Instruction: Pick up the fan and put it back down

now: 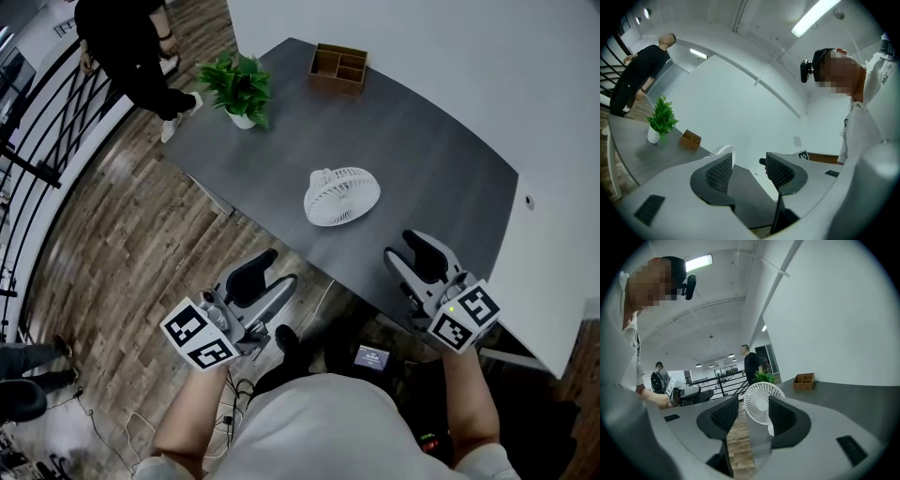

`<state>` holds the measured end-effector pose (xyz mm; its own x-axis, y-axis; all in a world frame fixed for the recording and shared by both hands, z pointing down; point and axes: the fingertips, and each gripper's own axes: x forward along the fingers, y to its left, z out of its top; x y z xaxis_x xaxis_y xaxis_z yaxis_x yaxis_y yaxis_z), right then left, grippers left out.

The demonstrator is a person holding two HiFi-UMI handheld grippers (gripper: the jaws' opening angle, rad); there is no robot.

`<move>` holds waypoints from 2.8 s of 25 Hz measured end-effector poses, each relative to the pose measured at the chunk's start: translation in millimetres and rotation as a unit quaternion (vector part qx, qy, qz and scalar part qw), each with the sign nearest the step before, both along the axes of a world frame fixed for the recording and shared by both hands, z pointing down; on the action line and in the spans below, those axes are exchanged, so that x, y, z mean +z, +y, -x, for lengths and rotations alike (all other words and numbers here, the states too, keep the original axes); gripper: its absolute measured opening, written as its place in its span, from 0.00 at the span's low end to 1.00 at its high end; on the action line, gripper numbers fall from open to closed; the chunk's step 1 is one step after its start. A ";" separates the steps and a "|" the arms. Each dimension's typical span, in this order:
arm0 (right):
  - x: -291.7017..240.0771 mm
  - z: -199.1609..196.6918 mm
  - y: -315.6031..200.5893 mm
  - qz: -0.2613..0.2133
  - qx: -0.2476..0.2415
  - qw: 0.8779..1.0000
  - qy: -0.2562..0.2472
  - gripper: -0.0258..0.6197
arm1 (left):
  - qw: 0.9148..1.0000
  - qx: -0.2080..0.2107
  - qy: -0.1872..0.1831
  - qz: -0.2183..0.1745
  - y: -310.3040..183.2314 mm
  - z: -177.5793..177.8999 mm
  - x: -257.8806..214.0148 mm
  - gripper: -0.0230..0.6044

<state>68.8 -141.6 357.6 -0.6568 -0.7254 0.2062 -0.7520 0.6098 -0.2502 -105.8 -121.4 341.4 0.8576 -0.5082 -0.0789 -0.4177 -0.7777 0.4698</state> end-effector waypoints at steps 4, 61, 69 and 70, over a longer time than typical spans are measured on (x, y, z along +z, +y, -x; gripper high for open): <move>1.4 2.6 -11.0 0.000 -0.011 1.000 0.015 0.33 | 1.000 0.000 -0.017 -0.004 -13.3 -2.9 1.5 0.40; 77.7 32.6 -116.8 0.074 -0.199 0.973 0.089 0.45 | 0.988 0.054 -0.140 0.038 -119.5 -71.0 75.6 0.49; 74.9 35.5 -118.8 0.082 -0.209 0.973 0.058 0.45 | 0.990 0.041 -0.120 0.054 -126.9 -72.5 77.5 0.49; 74.2 36.7 -119.3 0.081 -0.211 0.973 0.055 0.45 | 0.991 0.037 -0.119 0.056 -128.5 -71.8 78.3 0.49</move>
